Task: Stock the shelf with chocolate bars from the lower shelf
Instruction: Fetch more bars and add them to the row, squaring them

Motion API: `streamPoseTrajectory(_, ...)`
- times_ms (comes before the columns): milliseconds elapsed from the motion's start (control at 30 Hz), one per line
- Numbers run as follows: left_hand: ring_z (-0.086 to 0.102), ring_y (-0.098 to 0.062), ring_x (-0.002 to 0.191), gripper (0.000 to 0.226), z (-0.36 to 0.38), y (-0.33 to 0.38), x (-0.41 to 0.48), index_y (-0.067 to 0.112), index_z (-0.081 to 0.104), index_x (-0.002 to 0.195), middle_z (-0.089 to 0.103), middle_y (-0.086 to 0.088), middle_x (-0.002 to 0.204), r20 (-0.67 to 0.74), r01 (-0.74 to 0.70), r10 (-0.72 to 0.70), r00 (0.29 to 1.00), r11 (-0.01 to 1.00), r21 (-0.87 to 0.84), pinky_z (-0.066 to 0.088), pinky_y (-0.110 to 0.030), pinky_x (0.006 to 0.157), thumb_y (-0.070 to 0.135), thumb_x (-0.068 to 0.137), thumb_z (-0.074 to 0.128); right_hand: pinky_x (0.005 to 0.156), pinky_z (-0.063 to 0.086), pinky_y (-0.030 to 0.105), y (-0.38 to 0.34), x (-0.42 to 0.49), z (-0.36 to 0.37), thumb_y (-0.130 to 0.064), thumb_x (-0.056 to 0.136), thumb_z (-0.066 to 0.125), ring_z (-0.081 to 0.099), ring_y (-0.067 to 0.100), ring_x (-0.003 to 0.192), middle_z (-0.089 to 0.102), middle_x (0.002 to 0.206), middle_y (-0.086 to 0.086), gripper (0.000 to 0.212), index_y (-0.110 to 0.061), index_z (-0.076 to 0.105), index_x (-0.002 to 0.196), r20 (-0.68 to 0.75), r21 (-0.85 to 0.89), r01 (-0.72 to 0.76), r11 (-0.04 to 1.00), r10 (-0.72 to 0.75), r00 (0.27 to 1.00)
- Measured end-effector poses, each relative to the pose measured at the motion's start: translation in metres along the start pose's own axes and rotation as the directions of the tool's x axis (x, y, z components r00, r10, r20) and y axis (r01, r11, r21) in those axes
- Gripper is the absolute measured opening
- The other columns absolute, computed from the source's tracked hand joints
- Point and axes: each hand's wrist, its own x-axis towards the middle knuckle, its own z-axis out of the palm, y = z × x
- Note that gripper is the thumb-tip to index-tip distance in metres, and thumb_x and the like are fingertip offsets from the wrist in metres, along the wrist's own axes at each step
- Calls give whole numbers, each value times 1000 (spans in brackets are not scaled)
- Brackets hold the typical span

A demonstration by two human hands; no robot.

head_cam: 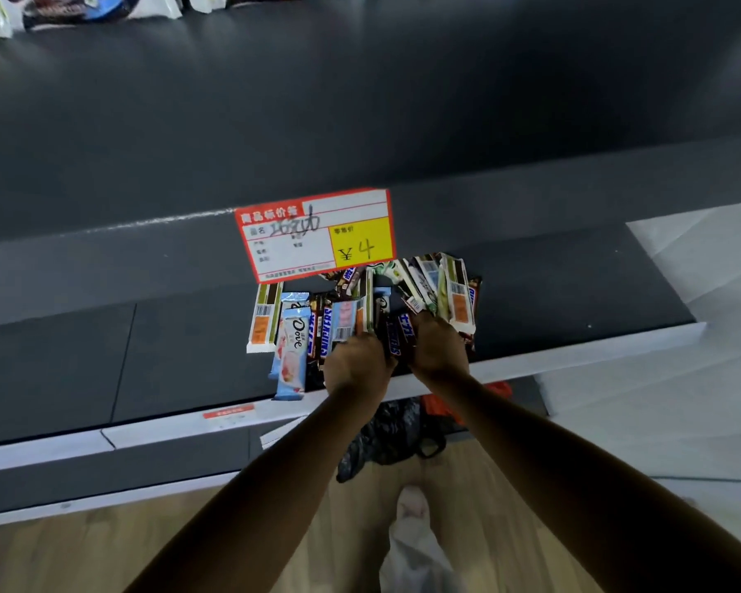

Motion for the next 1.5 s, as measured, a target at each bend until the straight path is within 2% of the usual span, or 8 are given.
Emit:
streamPoseTrajectory(133, 63, -20, 84, 37, 1, 0, 7, 8, 55, 108, 65, -7, 95, -5, 40, -40, 999, 998, 42, 39, -26, 55, 43, 94, 51, 77, 54, 37, 1, 3, 8, -27, 87, 62, 59, 28, 98, 56, 114, 14, 38, -9, 45, 116, 14, -77, 13, 997, -12, 1000)
streamPoseTrajectory(433, 55, -19, 104, 56, 9, -18, 7, 14, 48, 128, 58, -7, 117, 135, 88, -57, 989, 967, -238, 37, -24, 70, 50, 85, 57, 71, 54, 39, 1, 0, 13, -26, 89, 59, 60, 29, 96, 54, 114, 13, 43, -14, 33, 121, 12, -132, -16, 991, 17, 1000)
streamPoseTrajectory(667, 58, -18, 95, 48, -2, -28, -2, 23, 59, 121, 64, -4, 110, 63, 80, -60, 996, 914, -398, 39, -22, 68, 48, 80, 64, 71, 53, 39, 2, 2, 11, -28, 92, 50, 61, 30, 94, 61, 104, 11, 27, -13, 41, 112, -6, -65, -45, 997, 45, 999)
streamPoseTrajectory(900, 61, -20, 92, 44, -9, -34, -7, 25, 62, 114, 66, -3, 104, 73, 106, -82, 994, 891, -441, 44, -25, 66, 49, 78, 66, 77, 48, 37, 1, -4, 6, -25, 89, 54, 57, 32, 97, 51, 116, 16, 33, -5, 47, 115, 49, 59, -105, 993, 102, 994)
streamPoseTrajectory(1067, 62, -22, 92, 42, -16, -44, -13, 27, 62, 115, 68, -3, 104, 53, 89, -73, 996, 884, -459, 46, -25, 68, 47, 78, 67, 67, 53, 34, 0, -12, -6, -7, 83, 54, 64, 26, 81, 64, 89, 9, 24, -8, 47, 105, 43, 207, -119, 971, 112, 993)
streamPoseTrajectory(1200, 64, -23, 89, 37, -28, -49, -21, 26, 65, 108, 70, -3, 99, 18, 49, -46, 999, 863, -504, 51, -28, 73, 45, 76, 69, 64, 41, 19, -9, -24, -21, -8, 84, 57, 59, 22, 88, 60, 104, 9, 33, -19, 48, 114, 5, 311, -64, 948, 65, 998)
streamPoseTrajectory(1333, 62, -22, 96, 38, -44, -54, -34, 23, 65, 111, 67, -3, 106, -71, -25, -18, 997, 828, -560, 47, -27, 79, 37, 76, 72, 48, 32, 1, -22, -37, -41, -1, 81, 63, 57, 15, 85, 56, 113, 4, 38, -22, 55, 111, 31, 355, -65, 933, 58, 998)
streamPoseTrajectory(1500, 59, -22, 95, 40, -66, -64, -61, 16, 67, 110, 62, -8, 106, -213, -172, 47, 976, 767, -618, 43, -24, 82, 24, 72, 78, 72, 41, 22, -38, -70, -64, -17, 83, 67, 58, 17, 92, 61, 103, -2, 19, -23, 56, 98, 7, 499, -47, 865, 50, 999)
